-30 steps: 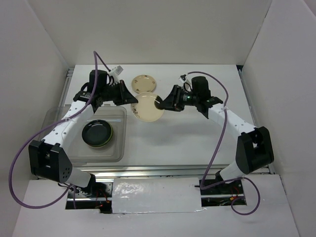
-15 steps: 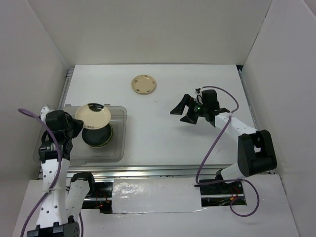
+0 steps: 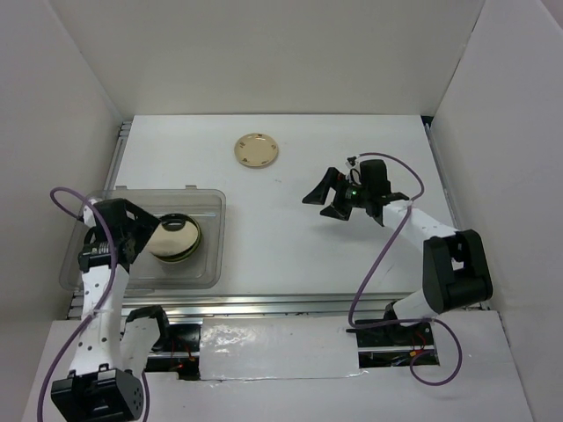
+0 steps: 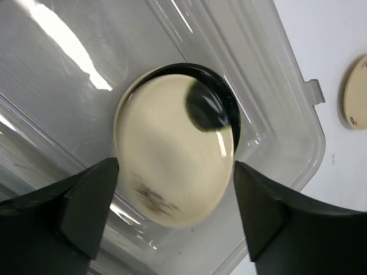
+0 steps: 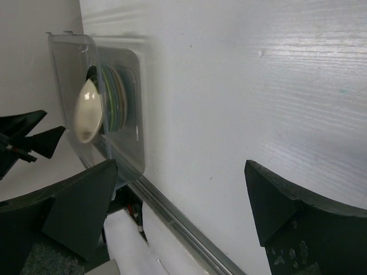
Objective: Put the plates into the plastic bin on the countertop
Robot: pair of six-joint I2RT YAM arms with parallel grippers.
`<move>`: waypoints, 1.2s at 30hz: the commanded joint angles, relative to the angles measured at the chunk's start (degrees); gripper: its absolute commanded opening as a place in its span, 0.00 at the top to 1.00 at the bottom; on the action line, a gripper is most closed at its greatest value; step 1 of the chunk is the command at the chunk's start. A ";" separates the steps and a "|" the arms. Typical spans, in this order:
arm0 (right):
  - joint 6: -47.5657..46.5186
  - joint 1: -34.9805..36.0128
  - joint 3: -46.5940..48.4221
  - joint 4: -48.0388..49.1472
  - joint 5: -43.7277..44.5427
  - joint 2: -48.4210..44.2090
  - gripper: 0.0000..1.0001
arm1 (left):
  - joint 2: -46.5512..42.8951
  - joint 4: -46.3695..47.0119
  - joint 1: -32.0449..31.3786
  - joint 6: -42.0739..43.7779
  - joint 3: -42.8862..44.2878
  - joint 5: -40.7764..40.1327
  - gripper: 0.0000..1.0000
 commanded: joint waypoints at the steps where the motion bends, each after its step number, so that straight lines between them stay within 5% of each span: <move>1: -0.42 0.60 2.20 2.65 -0.35 2.66 0.00 | -2.16 -1.34 0.37 1.49 3.77 -0.87 0.01; 8: 9.23 3.50 10.44 12.83 3.25 16.98 0.00 | -5.32 -8.21 0.37 5.88 9.13 -1.93 0.01; 14: 22.33 6.05 24.66 19.88 10.61 34.38 0.00 | -8.93 -4.34 -0.33 12.82 10.01 12.22 0.01; 24: 31.04 7.98 61.93 -2.69 18.45 60.32 0.07 | -9.37 -5.58 -0.60 17.32 13.88 17.15 0.01; 27: 32.19 8.25 74.76 -12.70 22.57 65.49 0.15 | -8.93 -5.14 -0.51 17.67 14.49 18.02 0.01; 30: 32.80 8.69 85.41 -17.90 24.25 69.55 0.35 | -7.97 -5.83 -0.60 18.90 16.24 18.20 0.01; 32: 33.15 8.86 85.87 -17.74 24.69 70.09 0.45 | -7.35 -6.01 -0.51 19.86 16.95 17.94 0.01; 33: 32.98 8.86 85.61 -17.48 24.96 70.00 0.62 | -7.26 -6.27 -0.43 20.48 17.48 17.42 0.01; 35: 32.11 9.13 85.87 -17.73 25.31 70.00 0.77 | -7.52 -6.45 -0.51 20.92 18.01 16.45 0.01; 36: 31.58 9.30 86.57 -17.91 25.57 70.17 0.78 | -7.61 -6.37 -0.34 21.53 18.01 15.66 0.01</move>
